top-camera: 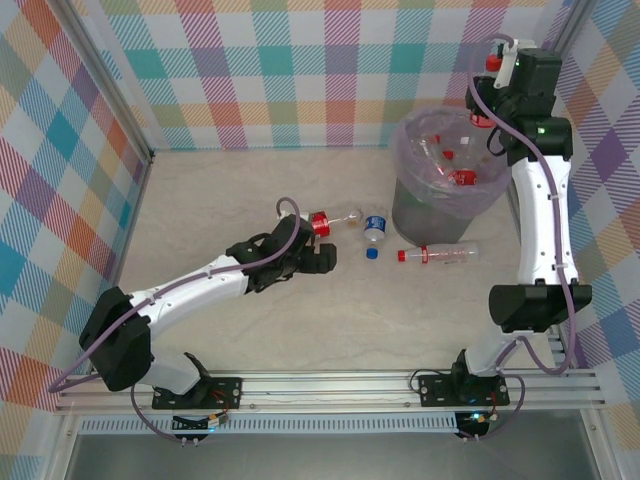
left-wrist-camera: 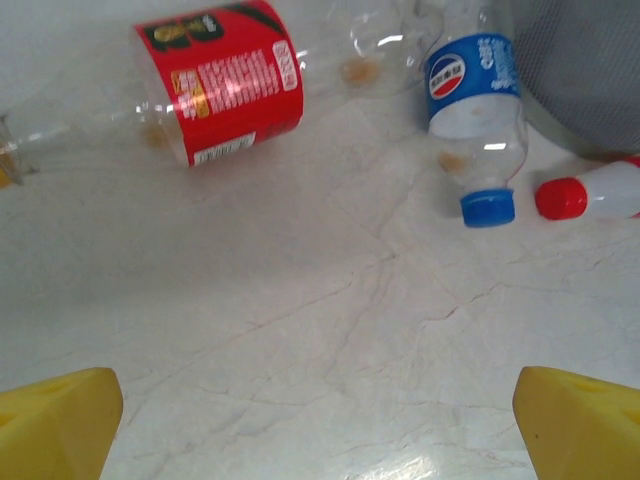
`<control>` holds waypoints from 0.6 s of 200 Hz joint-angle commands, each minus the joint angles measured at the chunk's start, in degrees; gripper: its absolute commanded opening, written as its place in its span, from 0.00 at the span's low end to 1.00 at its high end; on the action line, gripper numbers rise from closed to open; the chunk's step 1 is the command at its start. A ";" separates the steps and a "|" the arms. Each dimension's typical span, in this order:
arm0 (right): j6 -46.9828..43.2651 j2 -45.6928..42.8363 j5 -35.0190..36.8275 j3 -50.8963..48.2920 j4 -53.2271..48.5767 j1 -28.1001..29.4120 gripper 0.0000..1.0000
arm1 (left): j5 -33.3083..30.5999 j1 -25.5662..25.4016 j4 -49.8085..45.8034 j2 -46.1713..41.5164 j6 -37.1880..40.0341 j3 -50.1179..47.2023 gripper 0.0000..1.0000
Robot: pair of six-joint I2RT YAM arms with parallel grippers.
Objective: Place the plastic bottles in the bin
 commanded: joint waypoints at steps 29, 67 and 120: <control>-10.10 3.93 -2.23 -2.76 -2.20 0.23 0.46 | 0.78 6.38 -5.22 2.09 8.04 6.66 1.00; -11.86 3.96 -5.38 -6.92 -2.24 0.65 0.55 | 4.60 11.46 -2.81 9.34 16.21 11.29 0.98; -11.49 2.71 -9.04 -1.26 -10.36 0.67 0.84 | 13.53 16.31 -4.74 22.15 24.82 22.89 1.00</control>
